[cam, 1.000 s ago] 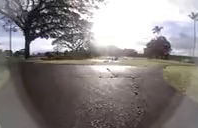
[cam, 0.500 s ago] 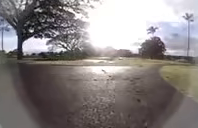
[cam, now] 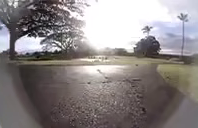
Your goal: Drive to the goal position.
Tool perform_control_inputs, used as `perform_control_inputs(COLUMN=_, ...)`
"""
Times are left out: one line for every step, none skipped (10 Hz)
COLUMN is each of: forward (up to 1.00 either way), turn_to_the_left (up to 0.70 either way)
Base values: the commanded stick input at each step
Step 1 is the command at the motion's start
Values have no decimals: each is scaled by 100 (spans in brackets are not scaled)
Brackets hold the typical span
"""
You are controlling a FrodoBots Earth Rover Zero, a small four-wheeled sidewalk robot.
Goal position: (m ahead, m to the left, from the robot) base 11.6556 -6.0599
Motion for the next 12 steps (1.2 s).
perform_control_inputs(forward=60, turn_to_the_left=-15)
perform_control_inputs(forward=60, turn_to_the_left=-15)
perform_control_inputs(forward=60, turn_to_the_left=-15)
perform_control_inputs(forward=60, turn_to_the_left=-15)
perform_control_inputs(forward=60, turn_to_the_left=-15)
perform_control_inputs(forward=60, turn_to_the_left=-15)
perform_control_inputs(forward=60, turn_to_the_left=-15)
perform_control_inputs(forward=60, turn_to_the_left=-15)
perform_control_inputs(forward=60, turn_to_the_left=-15)
perform_control_inputs(forward=60, turn_to_the_left=-15)
perform_control_inputs(forward=60, turn_to_the_left=-15)
perform_control_inputs(forward=60, turn_to_the_left=-15)
